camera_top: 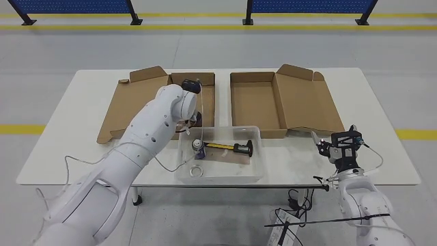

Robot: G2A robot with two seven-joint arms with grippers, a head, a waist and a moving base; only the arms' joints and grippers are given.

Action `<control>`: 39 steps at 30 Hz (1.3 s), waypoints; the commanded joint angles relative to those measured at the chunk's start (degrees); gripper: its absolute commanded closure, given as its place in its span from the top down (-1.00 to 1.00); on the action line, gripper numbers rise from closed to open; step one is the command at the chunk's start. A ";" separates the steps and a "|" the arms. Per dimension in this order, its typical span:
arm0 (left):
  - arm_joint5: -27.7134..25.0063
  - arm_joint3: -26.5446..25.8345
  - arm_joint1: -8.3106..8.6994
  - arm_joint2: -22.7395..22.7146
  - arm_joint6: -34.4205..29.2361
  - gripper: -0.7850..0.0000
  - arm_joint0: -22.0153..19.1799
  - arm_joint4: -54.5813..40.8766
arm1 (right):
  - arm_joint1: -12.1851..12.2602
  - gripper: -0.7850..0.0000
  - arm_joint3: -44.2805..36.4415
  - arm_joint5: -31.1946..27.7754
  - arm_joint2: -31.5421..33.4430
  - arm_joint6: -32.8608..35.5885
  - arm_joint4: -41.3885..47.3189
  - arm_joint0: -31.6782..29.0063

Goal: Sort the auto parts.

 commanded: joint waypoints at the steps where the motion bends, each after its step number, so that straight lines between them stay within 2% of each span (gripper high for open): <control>1: -0.13 0.72 -0.25 0.12 -0.01 -1.00 -0.15 0.05 | 0.00 1.00 0.00 0.00 0.00 0.00 0.00 0.00; 14: -0.56 3.77 -1.47 0.23 0.49 -1.00 -0.95 0.61 | 0.00 1.00 0.00 0.00 0.00 0.00 0.00 0.00; 16: -0.68 4.13 -1.62 0.22 0.55 -0.69 -1.02 0.75 | 0.00 1.00 0.00 0.00 0.00 0.00 0.00 0.00; 21: -0.90 4.84 -1.95 0.11 0.75 -0.48 -1.09 1.16 | 0.00 1.00 0.00 0.00 0.00 0.00 0.00 0.00; 24: -0.94 5.11 -2.11 0.01 1.08 -0.21 -1.03 1.33 | 0.00 1.00 0.00 0.00 0.00 0.00 0.00 0.00; 26: -0.86 5.30 -2.23 -0.06 1.18 0.22 -1.04 1.55 | 0.00 1.00 0.00 0.00 0.00 0.00 0.00 0.00; 27: -0.75 5.33 -2.28 -0.16 1.36 0.87 -1.06 1.57 | 0.00 1.00 0.00 0.00 0.00 0.00 0.00 0.00; 28: -0.68 5.39 -2.33 -0.26 1.47 1.00 -1.09 1.65 | 0.00 1.00 0.00 0.00 0.00 0.00 0.00 0.00; 33: -0.67 4.22 -2.41 -0.92 1.99 1.00 -1.19 2.26 | 0.00 1.00 0.00 0.00 0.00 0.00 0.00 0.00; 39: -1.08 -0.63 -1.87 -2.37 1.64 1.00 -0.56 4.10 | 0.00 1.00 0.00 0.00 0.00 0.00 0.00 0.00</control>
